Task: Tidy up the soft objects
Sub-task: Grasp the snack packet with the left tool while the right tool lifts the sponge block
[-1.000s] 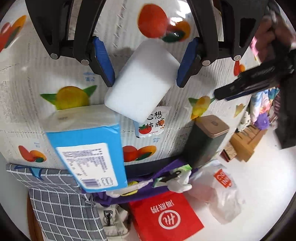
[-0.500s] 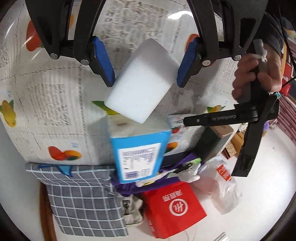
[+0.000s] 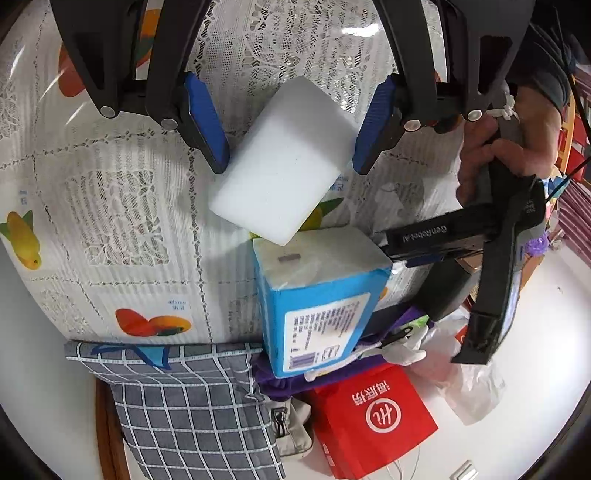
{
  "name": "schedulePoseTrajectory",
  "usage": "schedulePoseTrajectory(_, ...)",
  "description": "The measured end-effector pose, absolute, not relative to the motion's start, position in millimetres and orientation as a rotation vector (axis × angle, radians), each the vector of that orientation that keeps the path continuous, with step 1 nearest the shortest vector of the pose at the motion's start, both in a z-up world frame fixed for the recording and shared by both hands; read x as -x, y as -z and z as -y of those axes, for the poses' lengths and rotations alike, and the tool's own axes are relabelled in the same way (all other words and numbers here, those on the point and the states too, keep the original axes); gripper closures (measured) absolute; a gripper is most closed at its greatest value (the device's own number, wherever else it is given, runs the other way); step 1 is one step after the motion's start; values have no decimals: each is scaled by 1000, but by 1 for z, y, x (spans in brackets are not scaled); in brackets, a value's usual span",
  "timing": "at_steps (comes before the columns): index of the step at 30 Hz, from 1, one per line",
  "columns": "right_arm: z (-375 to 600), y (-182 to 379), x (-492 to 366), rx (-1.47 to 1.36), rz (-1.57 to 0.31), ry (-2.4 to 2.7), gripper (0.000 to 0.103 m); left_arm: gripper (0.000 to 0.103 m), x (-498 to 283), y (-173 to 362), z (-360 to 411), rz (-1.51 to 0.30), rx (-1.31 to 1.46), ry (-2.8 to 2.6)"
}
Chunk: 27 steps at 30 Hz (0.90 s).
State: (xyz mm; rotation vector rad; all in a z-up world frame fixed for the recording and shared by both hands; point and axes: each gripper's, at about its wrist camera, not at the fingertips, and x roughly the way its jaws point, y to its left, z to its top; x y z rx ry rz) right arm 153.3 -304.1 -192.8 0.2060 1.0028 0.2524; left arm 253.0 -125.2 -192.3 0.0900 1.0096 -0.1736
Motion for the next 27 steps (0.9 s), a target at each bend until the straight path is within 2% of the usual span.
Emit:
schedulePoseTrajectory(2,301,192,-152,-189,-999,-243,34,52,-249,192,126,-997,-111,183)
schedulePoseTrajectory(5,296,190,-149,-174,-998,-248,34,64,-244,190,125,-997,-111,206)
schedulePoseTrajectory(13,283,189,-139,-157,-1008,-263,34,76,-226,187,108,-1021,-75,217)
schedulePoseTrajectory(27,267,187,-132,-165,-1016,-282,34,78,-174,176,35,-1050,57,134)
